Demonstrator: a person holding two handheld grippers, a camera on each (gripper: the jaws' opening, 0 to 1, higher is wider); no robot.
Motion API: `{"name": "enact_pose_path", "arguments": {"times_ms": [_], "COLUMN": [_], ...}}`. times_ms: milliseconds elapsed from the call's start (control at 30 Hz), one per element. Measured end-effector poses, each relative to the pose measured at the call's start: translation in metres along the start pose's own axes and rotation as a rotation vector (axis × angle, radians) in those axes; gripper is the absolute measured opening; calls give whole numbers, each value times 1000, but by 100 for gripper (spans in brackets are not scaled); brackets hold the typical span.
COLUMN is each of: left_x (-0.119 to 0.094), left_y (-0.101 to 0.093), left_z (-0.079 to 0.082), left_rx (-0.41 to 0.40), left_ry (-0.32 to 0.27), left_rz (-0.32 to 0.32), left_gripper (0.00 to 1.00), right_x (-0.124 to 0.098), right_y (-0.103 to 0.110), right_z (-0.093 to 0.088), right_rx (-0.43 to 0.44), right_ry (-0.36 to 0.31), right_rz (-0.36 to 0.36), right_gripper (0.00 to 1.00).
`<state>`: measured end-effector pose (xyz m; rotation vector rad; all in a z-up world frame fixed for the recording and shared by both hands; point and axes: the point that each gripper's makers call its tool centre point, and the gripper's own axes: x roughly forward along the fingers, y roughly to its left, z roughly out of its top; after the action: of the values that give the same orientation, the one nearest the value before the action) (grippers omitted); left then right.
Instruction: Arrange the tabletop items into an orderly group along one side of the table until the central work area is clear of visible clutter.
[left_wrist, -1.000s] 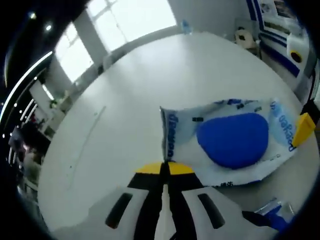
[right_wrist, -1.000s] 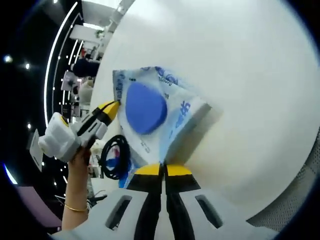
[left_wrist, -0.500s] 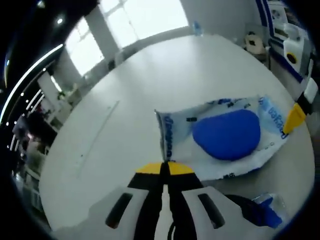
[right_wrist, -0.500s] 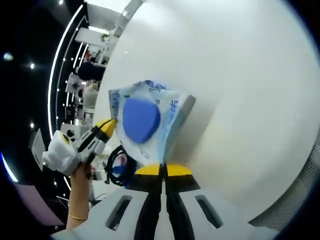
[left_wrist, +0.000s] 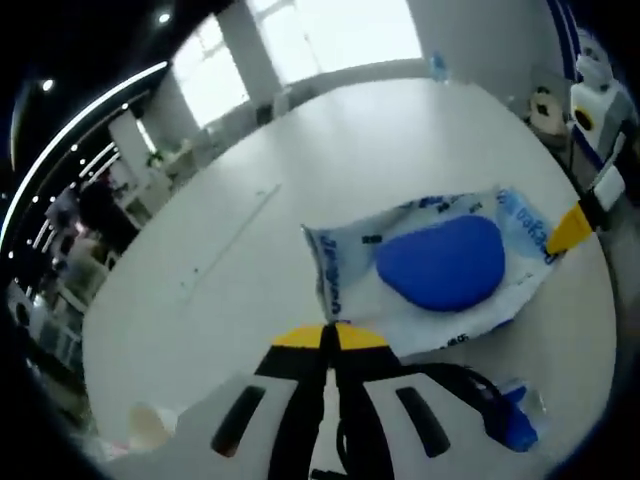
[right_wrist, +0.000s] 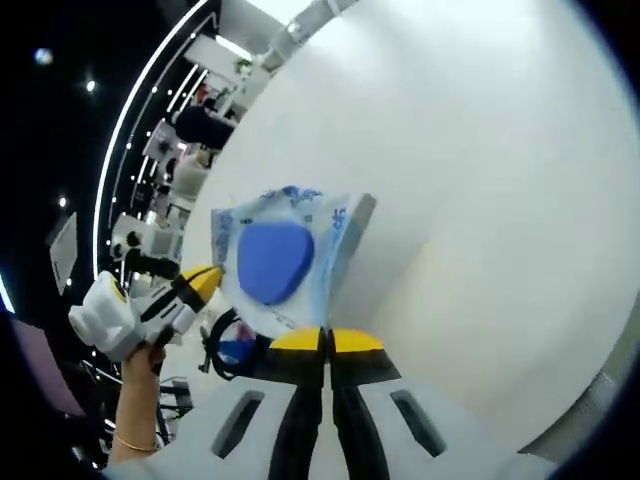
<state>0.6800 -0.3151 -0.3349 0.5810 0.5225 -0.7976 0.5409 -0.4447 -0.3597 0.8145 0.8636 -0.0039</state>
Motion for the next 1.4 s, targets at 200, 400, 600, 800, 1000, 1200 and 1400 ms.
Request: {"name": "enact_pose_path", "arguments": {"times_ms": [200, 400, 600, 800, 1000, 1200, 1400], "left_x": [-13, -24, -30, -35, -38, -39, -37], "left_y": [9, 16, 18, 24, 30, 37, 47], "left_z": [-6, -10, -12, -19, -29, -31, -38], "left_rx": [-74, -194, -290, -342, -434, -494, -566], "left_ry": [1, 0, -17, -12, 1, -9, -20], "left_rz": [85, 149, 168, 212, 242, 286, 303], "left_gripper": [0, 0, 0, 0, 0, 0, 0], "right_x": [9, 16, 24, 32, 43, 56, 69], "right_y": [8, 17, 25, 39, 53, 61, 70], "right_z": [17, 38, 61, 73, 87, 96, 102], "right_rx": [-116, -214, -344, -444, -510, -572, -626], "right_ry": [-4, -24, -57, -63, -78, -92, -100], "right_rz": [-12, -20, -36, -31, -18, -17, -8], "right_gripper": [1, 1, 1, 1, 1, 1, 1]}}
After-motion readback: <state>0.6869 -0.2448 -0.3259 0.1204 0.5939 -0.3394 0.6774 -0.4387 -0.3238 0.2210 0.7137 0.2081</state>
